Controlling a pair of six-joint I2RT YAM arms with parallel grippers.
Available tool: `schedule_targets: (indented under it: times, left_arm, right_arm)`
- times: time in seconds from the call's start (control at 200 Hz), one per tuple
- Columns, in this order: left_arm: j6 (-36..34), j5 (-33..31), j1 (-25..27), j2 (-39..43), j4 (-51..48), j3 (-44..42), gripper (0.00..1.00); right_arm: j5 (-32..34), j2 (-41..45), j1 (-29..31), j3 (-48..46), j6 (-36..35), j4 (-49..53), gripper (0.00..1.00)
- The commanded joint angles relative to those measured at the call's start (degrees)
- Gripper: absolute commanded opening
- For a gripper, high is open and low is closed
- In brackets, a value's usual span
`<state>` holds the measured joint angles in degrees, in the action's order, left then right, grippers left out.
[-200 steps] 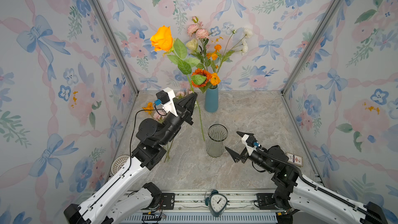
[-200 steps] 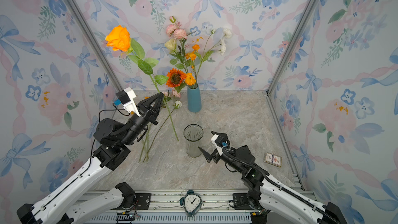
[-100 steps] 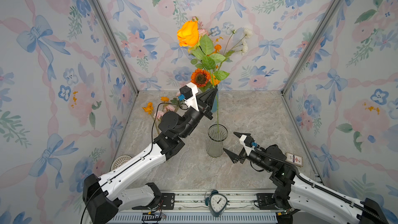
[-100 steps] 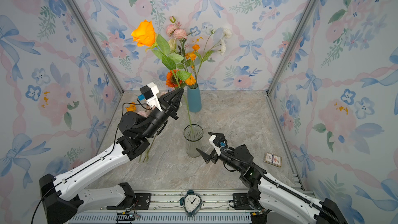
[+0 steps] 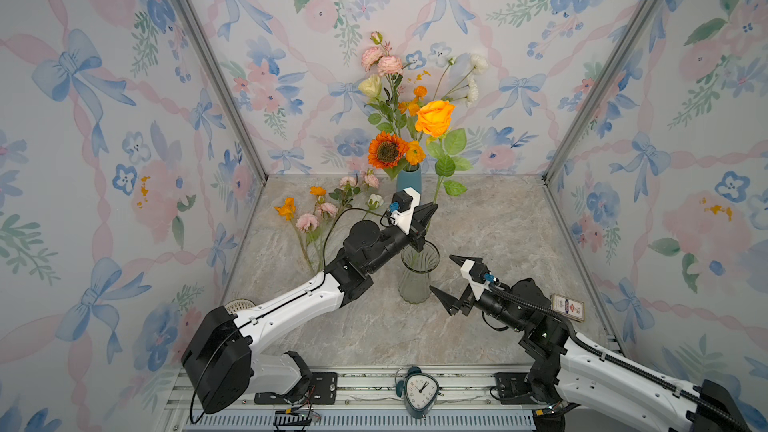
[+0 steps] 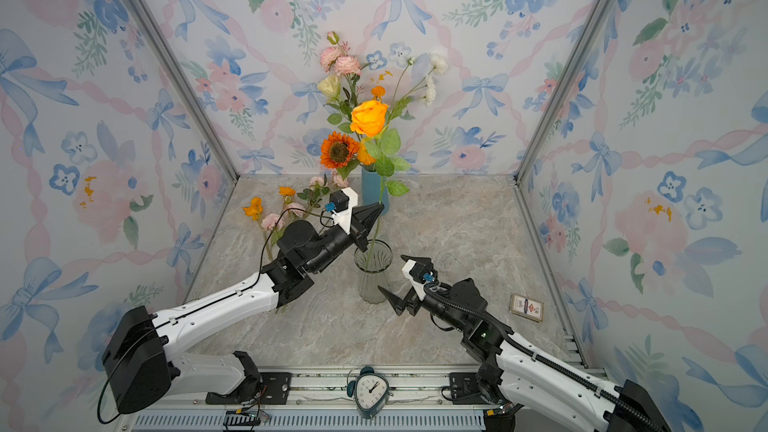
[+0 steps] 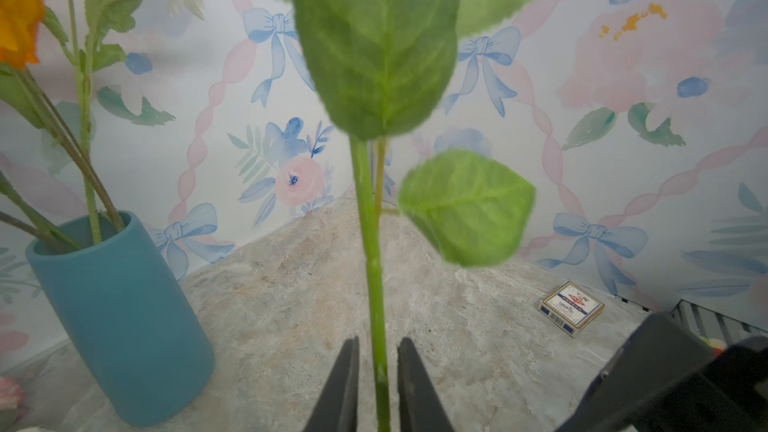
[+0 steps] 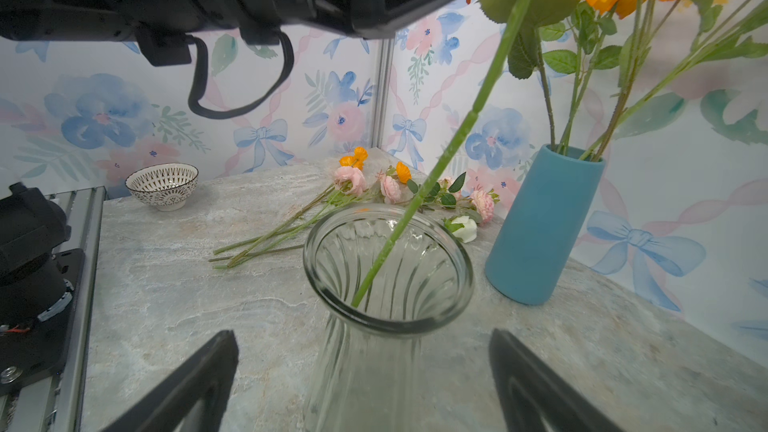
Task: Arrange the flowers into the vase
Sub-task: 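Lower the rose stem into the glass vase and open the left gripper, then withdraw the left gripper to the flower pile while the right draws back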
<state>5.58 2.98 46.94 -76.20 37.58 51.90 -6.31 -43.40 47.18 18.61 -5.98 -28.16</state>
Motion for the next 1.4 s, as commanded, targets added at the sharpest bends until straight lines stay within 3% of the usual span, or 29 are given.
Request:
schedule_targets:
  times: [0.0, 0.375, 0.655, 0.835, 1.02, 1.155, 1.205, 1.3, 1.395]
  left_arm:
    - [-2.7, 2.1, 0.4, -1.9, 1.0, -1.7, 0.0]
    - [-1.0, 1.5, 0.8, -2.4, 1.0, -5.7, 0.1]
    - [0.6, -3.0, 0.5, 5.0, -4.2, -7.6, 0.55]
    - [2.4, -15.4, -1.2, 13.4, -17.4, -7.6, 0.58]
    - [18.1, -26.0, -14.2, 16.9, -41.4, -6.2, 0.52]
    - [23.5, -17.8, -26.2, 16.2, -49.0, -9.8, 0.51]
    - [25.2, -15.2, -29.1, 15.9, -48.9, -11.7, 0.5]
    - [27.8, -16.3, -33.7, 14.1, -48.8, -15.2, 0.48]
    - [28.3, -15.4, -39.1, 9.5, -48.6, -16.3, 0.45]
  right_arm:
    - [-0.6, -0.1, -0.4, -0.2, 0.8, -2.0, 0.97]
    - [-1.0, -0.9, -0.4, 0.0, 0.7, -2.0, 0.97]
    - [-0.5, 0.7, 1.7, 0.8, -1.2, 0.4, 0.97]
    - [1.9, 1.5, 6.4, 1.1, -4.4, 1.2, 0.97]
    - [-4.8, -0.8, 10.9, 3.6, -5.0, 1.4, 0.97]
    - [-5.9, -7.7, 15.5, 5.4, -5.1, -1.2, 0.97]
    - [-4.1, -10.5, 17.7, 5.6, -5.3, -3.4, 0.97]
    - [1.2, -15.1, 22.0, 4.6, -6.0, -8.9, 0.97]
    - [9.8, -20.2, 25.9, 5.3, -7.2, -11.8, 0.97]
